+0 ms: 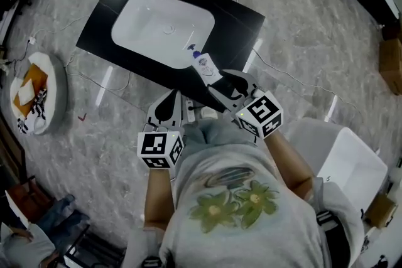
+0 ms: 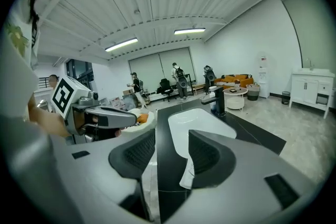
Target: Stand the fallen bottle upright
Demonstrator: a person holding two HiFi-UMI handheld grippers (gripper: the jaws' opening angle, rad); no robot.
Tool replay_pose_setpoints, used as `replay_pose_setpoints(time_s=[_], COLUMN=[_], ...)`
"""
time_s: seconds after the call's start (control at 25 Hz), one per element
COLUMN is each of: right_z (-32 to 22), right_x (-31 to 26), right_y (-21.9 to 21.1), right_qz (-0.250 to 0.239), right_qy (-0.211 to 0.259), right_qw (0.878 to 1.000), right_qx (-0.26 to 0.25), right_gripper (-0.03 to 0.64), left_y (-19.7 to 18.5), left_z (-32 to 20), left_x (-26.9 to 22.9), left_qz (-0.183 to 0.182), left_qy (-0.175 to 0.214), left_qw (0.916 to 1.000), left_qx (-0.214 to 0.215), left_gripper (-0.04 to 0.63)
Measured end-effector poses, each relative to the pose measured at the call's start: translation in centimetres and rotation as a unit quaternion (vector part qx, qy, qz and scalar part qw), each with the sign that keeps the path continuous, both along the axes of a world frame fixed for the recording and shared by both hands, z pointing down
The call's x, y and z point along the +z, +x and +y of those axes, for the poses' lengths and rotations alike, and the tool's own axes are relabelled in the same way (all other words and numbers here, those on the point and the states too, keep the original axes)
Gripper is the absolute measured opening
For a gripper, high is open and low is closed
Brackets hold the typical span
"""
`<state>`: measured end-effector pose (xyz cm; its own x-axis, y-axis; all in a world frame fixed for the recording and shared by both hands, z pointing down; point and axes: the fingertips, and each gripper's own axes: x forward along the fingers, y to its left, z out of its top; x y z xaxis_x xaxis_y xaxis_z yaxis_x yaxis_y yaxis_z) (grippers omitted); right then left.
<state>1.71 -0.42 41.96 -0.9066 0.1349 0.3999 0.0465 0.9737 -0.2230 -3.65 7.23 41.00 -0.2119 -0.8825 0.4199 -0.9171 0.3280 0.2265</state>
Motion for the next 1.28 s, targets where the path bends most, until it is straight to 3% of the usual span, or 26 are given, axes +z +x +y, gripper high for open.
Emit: replay_pose_setpoints(time_s=[0.36,0.92,1.28], right_z=[-1.3,-3.8,-5.2], right_x=[1.4,4.7,6.7], right_y=[-4.0,-10.8,-13.9], right_qz=[0.029,0.084,0.115], right_qy=[0.021,0.019,0.027], right_qw=[0.999,0.995,0.991], right_qx=[-0.005,0.054,0.067], right_gripper=[0.21,0.218,0.216], left_y=[-2.7,-10.9,-14.4], left_z=[-0.9,-4.2,-7.3], left_x=[1.5,3.6,4.4], left_qz=[0.026,0.044,0.046], left_qy=[-0.009,-0.028,-0.031], left_qw=[0.9996,0.9942,0.9905], left_qx=[0.005,0.094,0.126], left_gripper=[0.017,0.017,0.017])
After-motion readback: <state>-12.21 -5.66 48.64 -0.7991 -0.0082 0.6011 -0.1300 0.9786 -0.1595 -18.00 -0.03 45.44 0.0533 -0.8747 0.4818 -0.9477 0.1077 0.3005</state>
